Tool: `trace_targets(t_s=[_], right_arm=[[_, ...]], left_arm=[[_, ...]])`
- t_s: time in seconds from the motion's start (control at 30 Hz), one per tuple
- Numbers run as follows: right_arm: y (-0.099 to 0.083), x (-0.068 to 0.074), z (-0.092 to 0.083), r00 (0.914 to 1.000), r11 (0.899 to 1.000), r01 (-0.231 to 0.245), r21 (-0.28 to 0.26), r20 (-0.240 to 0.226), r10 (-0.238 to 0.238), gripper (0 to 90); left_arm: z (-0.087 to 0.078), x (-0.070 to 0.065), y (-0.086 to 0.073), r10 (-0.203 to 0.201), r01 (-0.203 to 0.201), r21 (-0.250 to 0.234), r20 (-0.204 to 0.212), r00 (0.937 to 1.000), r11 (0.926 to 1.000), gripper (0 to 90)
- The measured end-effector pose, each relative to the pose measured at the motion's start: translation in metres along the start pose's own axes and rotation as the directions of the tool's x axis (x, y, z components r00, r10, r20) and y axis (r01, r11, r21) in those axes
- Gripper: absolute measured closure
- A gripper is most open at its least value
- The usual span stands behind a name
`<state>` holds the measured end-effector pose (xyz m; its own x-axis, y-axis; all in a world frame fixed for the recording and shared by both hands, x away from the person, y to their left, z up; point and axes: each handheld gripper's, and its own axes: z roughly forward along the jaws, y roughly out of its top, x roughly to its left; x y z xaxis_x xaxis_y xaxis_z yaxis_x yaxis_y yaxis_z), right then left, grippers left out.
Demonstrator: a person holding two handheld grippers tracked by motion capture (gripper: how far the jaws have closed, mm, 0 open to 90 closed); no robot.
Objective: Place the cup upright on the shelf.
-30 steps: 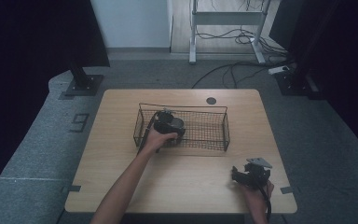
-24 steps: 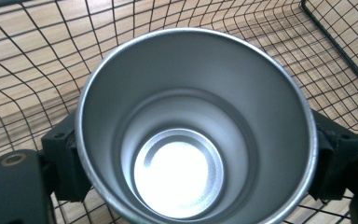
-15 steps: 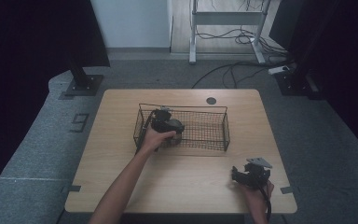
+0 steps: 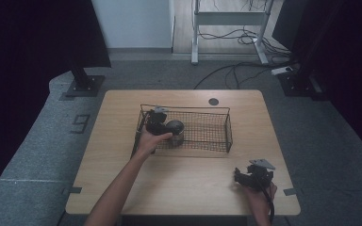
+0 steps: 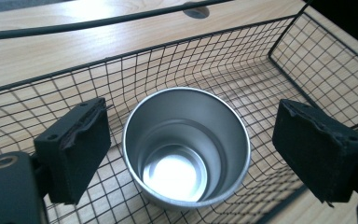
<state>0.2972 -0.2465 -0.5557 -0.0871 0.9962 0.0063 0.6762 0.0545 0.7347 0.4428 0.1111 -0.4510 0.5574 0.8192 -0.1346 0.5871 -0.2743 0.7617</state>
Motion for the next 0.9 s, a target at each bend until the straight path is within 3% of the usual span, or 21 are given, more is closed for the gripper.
trace_targets(t_s=[0.37, 0.6, 0.9], right_arm=[[0.000, 0.000, 0.000, 1.0000, 1.000, 0.001, 0.001, 0.001, -0.001, 9.8], [0.000, 0.000, 0.000, 1.0000, 1.000, -0.001, 0.002, -0.001, 0.001, 9.8], [0.000, 0.000, 0.000, 1.0000, 1.000, 0.000, 0.002, 0.000, 0.000, 9.9]], left_arm=[[-0.033, -0.003, -0.020, 0.037, -0.036, -0.068, 0.020, 0.9991, 0.9971, 13.1], [-0.044, -0.009, -0.039, 0.064, -0.061, -0.084, 0.031, 0.9975, 0.9946, 13.2], [-0.057, -0.013, -0.070, 0.061, -0.056, -0.102, 0.051, 0.9969, 0.9932, 13.2]])
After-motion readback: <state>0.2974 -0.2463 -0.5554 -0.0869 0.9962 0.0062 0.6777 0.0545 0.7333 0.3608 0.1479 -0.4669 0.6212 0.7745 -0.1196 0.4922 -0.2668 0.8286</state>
